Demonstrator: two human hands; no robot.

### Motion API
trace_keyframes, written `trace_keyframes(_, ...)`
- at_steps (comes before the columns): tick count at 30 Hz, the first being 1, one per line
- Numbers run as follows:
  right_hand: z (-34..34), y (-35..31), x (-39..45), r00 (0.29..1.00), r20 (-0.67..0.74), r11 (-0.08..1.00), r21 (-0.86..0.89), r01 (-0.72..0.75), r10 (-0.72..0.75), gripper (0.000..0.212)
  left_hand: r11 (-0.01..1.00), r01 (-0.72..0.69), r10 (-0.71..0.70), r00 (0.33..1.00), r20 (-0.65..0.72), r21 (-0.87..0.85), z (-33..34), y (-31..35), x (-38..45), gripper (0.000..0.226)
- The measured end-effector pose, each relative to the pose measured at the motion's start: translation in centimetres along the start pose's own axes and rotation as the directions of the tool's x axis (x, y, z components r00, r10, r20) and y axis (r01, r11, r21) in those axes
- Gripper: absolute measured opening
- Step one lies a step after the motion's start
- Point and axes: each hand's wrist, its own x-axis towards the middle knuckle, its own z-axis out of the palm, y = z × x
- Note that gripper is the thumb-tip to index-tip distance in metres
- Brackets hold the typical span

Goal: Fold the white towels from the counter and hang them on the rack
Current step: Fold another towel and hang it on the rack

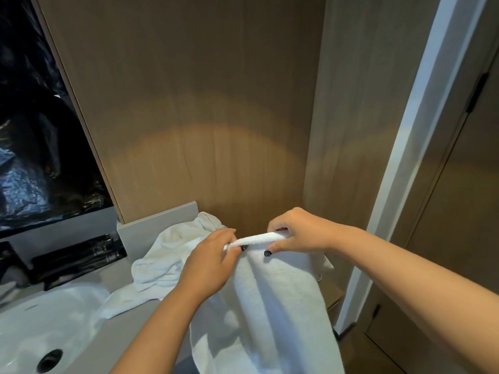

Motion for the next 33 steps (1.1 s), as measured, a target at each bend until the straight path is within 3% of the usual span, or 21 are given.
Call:
trace_keyframes(6,0.7,3.6,-1.7,0.983,0.003,0.982,0.040,-0.186,0.186,0.036,0.979,0.174,-0.186,0.975,-0.124,-0.105,-0.6,-1.9,-0.1,0.017)
trace_keyframes(11,1.4,5.9,-2.4,0.962,0.005,0.960,0.054,-0.274,0.274,0.022,0.961,0.230,-0.253,0.956,-0.150,-0.153,-0.7,-1.8,0.5,0.022)
trace_keyframes(18,1.8,7.5,-3.8,0.876,0.018,0.876,-0.020,-0.481,0.481,0.024,0.911,0.322,-0.382,0.894,-0.234,-0.257,-0.7,-2.0,0.3,0.033)
trace_keyframes(20,1.9,7.0,-4.1,0.858,0.032,0.856,0.059,-0.514,0.513,0.022,0.878,0.375,-0.446,0.867,-0.222,-0.298,-0.5,-1.7,0.5,0.032)
trace_keyframes(23,2.7,5.6,-4.2,0.836,0.022,0.779,0.350,-0.520,0.549,0.013,0.831,0.445,-0.528,0.819,-0.224,-0.333,0.1,-0.5,1.1,0.030)
trace_keyframes(27,3.5,2.1,-3.6,0.865,-0.038,0.714,0.582,-0.388,0.501,0.038,0.777,0.474,-0.608,0.734,-0.302,-0.414,0.7,1.1,1.2,0.044)
trace_keyframes(31,3.5,-1.5,-3.1,0.893,0.018,0.442,0.864,-0.241,0.450,0.032,0.591,0.510,-0.734,0.661,-0.155,-0.625,1.0,0.6,0.4,0.086)
trace_keyframes(33,3.6,-2.8,-2.9,0.915,0.055,0.312,0.931,-0.191,0.399,0.033,0.441,0.511,-0.778,0.628,-0.030,-0.738,0.8,0.7,-0.5,0.085)
